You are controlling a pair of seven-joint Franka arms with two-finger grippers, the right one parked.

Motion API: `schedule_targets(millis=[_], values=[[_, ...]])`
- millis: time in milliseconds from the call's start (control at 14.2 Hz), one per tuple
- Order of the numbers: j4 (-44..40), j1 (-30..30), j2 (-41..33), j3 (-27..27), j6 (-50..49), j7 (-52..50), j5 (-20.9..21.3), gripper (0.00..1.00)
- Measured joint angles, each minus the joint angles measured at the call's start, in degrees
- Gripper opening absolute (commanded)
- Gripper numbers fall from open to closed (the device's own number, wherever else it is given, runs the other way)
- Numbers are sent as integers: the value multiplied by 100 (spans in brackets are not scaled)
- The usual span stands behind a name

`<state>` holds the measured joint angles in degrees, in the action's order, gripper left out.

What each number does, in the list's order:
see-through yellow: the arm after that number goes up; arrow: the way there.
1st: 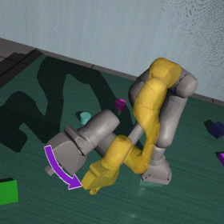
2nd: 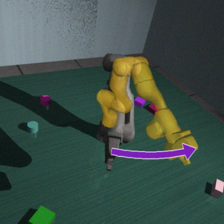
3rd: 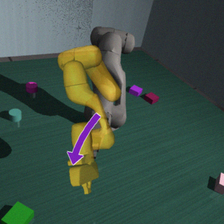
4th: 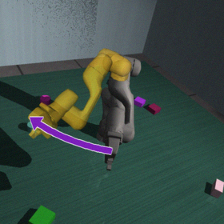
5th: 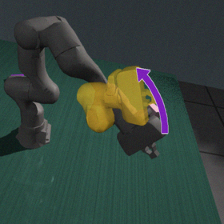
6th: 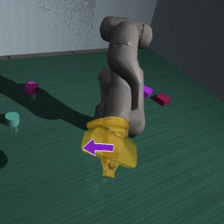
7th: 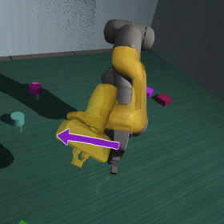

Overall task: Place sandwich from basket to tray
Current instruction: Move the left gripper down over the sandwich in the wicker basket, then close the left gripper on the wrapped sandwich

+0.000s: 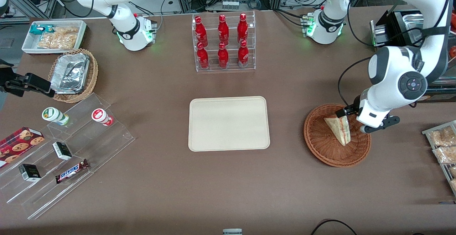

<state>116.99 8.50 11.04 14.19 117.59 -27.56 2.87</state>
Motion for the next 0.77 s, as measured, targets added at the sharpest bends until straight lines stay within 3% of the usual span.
schedule_targets(millis=[772], values=[[156, 9, 763, -162, 1099, -1179, -4, 100]])
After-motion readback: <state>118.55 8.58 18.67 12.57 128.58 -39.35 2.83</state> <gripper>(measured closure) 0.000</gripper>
